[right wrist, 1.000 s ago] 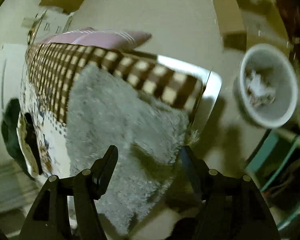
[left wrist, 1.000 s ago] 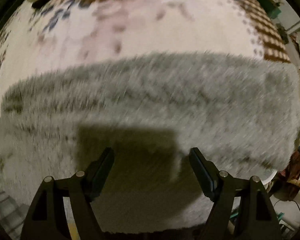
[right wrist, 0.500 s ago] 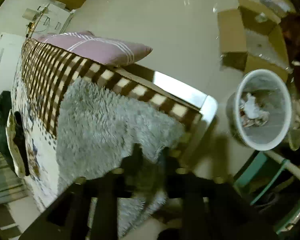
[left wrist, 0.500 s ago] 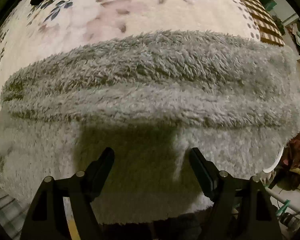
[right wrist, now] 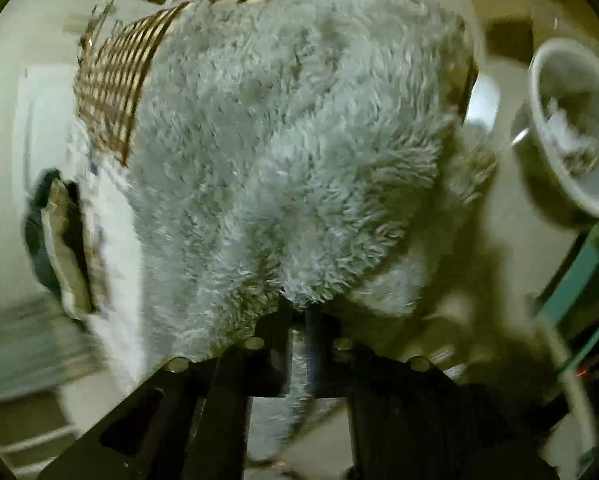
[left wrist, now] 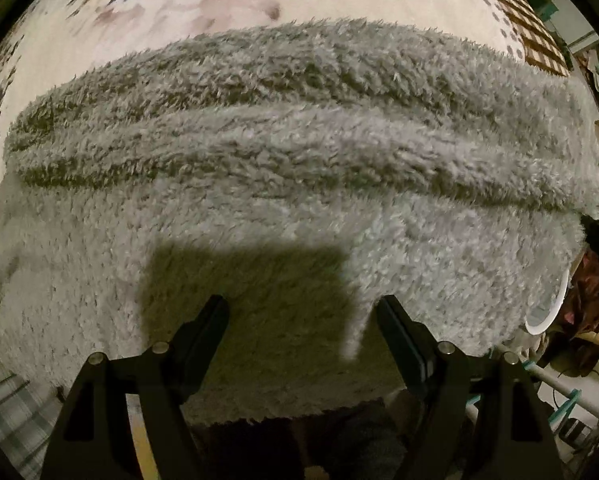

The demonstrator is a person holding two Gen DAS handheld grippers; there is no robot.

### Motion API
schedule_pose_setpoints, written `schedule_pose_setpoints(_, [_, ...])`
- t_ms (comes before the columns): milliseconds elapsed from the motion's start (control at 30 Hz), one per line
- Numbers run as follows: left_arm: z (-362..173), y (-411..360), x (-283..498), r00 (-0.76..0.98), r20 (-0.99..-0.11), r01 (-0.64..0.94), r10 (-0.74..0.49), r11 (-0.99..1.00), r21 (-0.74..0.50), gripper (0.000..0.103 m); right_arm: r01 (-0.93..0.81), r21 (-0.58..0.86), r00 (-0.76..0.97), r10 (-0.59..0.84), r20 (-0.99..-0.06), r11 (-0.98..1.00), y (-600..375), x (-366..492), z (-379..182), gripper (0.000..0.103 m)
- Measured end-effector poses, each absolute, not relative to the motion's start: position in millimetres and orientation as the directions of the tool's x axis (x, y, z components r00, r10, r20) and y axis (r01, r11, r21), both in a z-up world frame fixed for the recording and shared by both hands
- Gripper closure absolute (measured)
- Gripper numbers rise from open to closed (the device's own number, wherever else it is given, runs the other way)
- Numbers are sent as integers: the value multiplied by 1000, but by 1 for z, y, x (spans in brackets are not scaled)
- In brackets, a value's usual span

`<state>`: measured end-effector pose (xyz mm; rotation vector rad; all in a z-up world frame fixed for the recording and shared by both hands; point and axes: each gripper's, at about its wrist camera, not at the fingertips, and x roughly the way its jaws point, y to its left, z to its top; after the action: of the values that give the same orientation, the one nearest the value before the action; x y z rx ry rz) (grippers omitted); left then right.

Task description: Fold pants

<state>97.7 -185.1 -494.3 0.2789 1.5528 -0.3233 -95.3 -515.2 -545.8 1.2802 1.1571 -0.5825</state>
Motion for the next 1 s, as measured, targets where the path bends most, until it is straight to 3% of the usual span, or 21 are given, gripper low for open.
schedule_pose_setpoints(167, [-507,-163,84,-32,-999,367,-19,930,-30,27,917,303,208,337,-918,259,-517,-115,-558,98])
schedule_pose_setpoints(200, [-505,-160,82,-30,-999,364,-23,931,-32,27,918,273,172,332,-927,288,-516,-113,-554,91])
schedule_pose_setpoints(267, [-497,-154,81,-14,-999,358,-31,933,-35,27,908,209,104,287,-952,362,-513,-99,-527,89])
schedule_pose_setpoints(400, [-479,-136,88,56,-998,328,-20,945,0,27,857,358,246,316,-916,371,-485,-42,-479,52])
schedule_pose_setpoints(533, [-470,-119,117,125,-992,265,-14,964,20,27,832,471,298,480,-825,293,-438,33,-502,51])
schedule_pose_setpoints(667, [-477,-110,147,175,-984,254,34,964,79,27,872,394,208,507,-836,292,-406,94,-546,51])
schedule_pose_setpoints(700, [-481,-106,152,176,-983,255,45,963,90,27,884,366,181,508,-842,291,-401,103,-558,55])
schedule_pose_setpoints(733, [-482,-103,156,171,-984,258,43,962,86,27,890,358,181,502,-846,282,-397,111,-563,79])
schedule_pose_setpoints(767, [-485,-99,157,164,-986,260,35,962,77,27,896,339,169,484,-859,288,-393,116,-568,96])
schedule_pose_setpoints(1000, [-487,-74,160,146,-989,234,-8,972,26,27,855,355,239,320,-917,378,-390,153,-525,103])
